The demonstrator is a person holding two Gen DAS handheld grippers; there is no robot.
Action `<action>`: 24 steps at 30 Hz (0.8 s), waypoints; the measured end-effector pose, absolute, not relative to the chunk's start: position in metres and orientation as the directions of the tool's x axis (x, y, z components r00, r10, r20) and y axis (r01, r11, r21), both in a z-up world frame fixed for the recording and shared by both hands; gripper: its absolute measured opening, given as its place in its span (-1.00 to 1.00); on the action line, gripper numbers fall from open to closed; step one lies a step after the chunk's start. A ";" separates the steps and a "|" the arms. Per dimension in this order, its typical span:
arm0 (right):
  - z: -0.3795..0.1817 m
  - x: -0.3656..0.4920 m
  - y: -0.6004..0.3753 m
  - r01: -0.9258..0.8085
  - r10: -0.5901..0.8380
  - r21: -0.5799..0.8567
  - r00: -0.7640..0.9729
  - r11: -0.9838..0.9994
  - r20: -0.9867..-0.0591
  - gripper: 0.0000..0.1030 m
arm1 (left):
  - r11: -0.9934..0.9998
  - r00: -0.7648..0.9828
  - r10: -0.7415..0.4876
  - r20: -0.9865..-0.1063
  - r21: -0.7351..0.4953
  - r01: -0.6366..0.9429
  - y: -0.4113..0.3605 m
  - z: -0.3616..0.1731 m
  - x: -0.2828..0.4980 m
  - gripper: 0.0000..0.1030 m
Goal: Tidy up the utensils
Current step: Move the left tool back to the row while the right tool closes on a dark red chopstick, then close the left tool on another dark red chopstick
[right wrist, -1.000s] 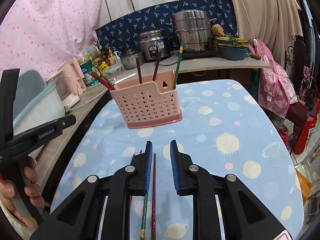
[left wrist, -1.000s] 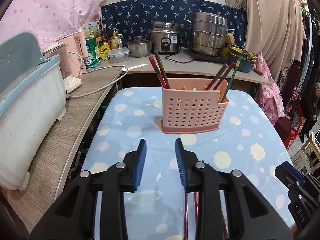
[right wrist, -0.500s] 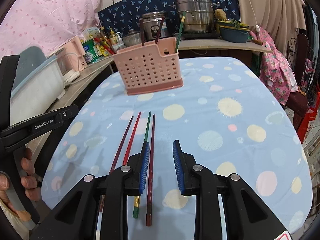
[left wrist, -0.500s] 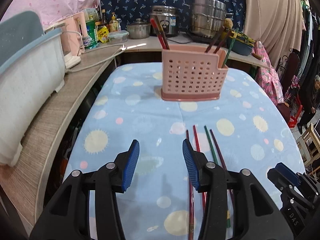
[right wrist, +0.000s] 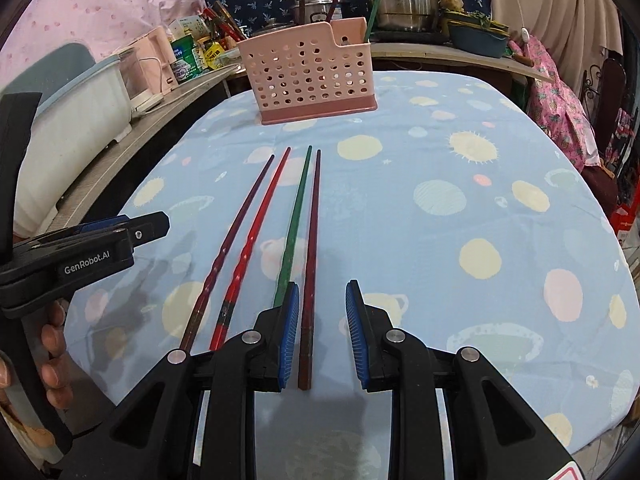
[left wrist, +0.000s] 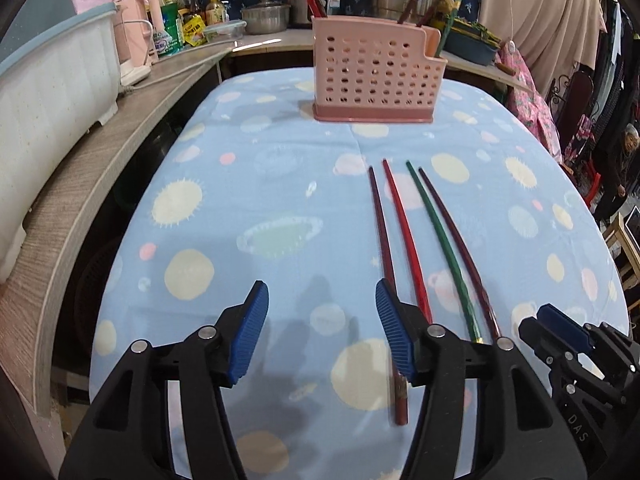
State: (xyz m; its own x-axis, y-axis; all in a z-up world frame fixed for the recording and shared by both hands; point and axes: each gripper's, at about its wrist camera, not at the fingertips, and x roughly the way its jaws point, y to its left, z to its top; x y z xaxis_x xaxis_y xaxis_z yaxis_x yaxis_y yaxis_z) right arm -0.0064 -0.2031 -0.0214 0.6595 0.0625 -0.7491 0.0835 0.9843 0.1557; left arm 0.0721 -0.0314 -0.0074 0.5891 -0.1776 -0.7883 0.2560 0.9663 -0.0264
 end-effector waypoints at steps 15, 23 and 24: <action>-0.046 -0.019 -0.192 0.076 0.071 0.150 0.619 0.986 -0.782 -0.58 | 0.955 0.532 -0.189 -0.825 -0.027 0.297 -0.036 -0.032 0.044 0.17; -0.048 -0.019 -0.199 0.095 0.057 0.147 0.622 0.984 -0.781 -0.86 | 0.945 0.508 -0.190 -0.840 -0.016 0.326 -0.042 -0.040 0.038 0.17; -0.048 -0.019 -0.200 0.096 0.061 0.153 0.622 0.984 -0.780 -0.86 | 0.945 0.506 -0.189 -0.842 -0.015 0.328 -0.042 -0.041 0.038 0.17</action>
